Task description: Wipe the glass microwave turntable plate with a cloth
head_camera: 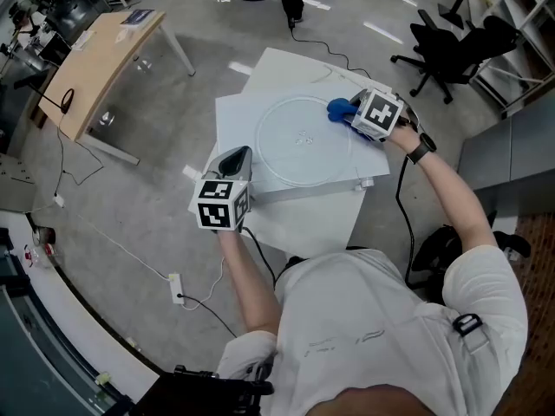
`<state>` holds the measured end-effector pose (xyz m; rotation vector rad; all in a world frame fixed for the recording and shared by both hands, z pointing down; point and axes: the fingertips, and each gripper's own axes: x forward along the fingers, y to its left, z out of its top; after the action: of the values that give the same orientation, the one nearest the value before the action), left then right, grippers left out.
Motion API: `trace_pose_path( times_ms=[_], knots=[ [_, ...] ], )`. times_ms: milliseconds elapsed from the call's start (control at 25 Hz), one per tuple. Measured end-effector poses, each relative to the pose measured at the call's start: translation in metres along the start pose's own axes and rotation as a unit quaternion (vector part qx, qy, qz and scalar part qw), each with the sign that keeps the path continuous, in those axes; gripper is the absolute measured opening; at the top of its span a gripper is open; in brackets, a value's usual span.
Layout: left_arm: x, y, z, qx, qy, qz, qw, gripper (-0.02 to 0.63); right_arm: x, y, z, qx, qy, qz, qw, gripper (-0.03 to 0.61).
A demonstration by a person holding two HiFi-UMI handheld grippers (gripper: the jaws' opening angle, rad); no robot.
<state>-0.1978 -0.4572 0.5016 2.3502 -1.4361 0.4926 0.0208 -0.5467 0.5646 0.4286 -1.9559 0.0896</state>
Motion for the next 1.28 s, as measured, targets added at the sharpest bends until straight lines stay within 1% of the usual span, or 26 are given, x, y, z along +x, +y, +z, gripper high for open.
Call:
trace_pose_path(
  times_ms=[80, 120, 240, 360, 440, 600, 760, 880, 960, 1120, 1200, 1280],
  knots=[
    [0.003, 0.000, 0.000, 0.001, 0.003, 0.000, 1.0000, 0.003, -0.013, 0.018, -0.015, -0.019, 0.006, 0.002, 1.000, 0.051],
    [0.004, 0.000, 0.000, 0.001, 0.003, 0.000, 1.0000, 0.003, -0.018, 0.031, -0.022, -0.028, 0.010, 0.010, 1.000, 0.051],
    [0.004, -0.001, 0.001, -0.001, 0.003, 0.006, 1.0000, 0.003, -0.030, 0.075, -0.034, -0.049, 0.013, 0.048, 0.998, 0.051],
    [0.002, -0.002, 0.003, -0.002, 0.005, 0.018, 0.9998, 0.003, -0.034, 0.116, -0.033, -0.069, 0.000, 0.091, 0.993, 0.051],
    [-0.002, -0.002, 0.002, -0.001, 0.007, 0.026, 0.9996, 0.003, -0.033, 0.141, -0.020, -0.091, -0.019, 0.115, 0.989, 0.051],
    [-0.014, 0.000, 0.001, -0.003, 0.007, 0.046, 0.9989, 0.003, -0.029, 0.181, 0.016, -0.134, -0.053, 0.161, 0.976, 0.051],
    [-0.031, 0.007, -0.003, -0.008, 0.006, 0.074, 0.9972, 0.003, -0.019, 0.199, 0.063, -0.168, -0.090, 0.171, 0.967, 0.051],
    [-0.042, 0.011, -0.005, -0.012, 0.003, 0.093, 0.9956, 0.003, -0.004, 0.196, 0.101, -0.174, -0.111, 0.164, 0.965, 0.051],
    [-0.049, 0.014, -0.005, -0.013, 0.002, 0.103, 0.9946, 0.003, 0.010, 0.184, 0.127, -0.178, -0.121, 0.145, 0.966, 0.052],
    [-0.059, 0.015, -0.005, -0.011, 0.001, 0.114, 0.9934, 0.003, 0.037, 0.133, 0.171, -0.182, -0.139, 0.068, 0.971, 0.054],
    [-0.061, 0.012, -0.005, -0.008, 0.001, 0.116, 0.9932, 0.003, 0.047, 0.100, 0.178, -0.181, -0.136, 0.025, 0.974, 0.054],
    [-0.061, 0.009, -0.005, -0.004, 0.003, 0.116, 0.9933, 0.003, 0.055, 0.068, 0.173, -0.168, -0.126, -0.006, 0.978, 0.055]
  ],
)
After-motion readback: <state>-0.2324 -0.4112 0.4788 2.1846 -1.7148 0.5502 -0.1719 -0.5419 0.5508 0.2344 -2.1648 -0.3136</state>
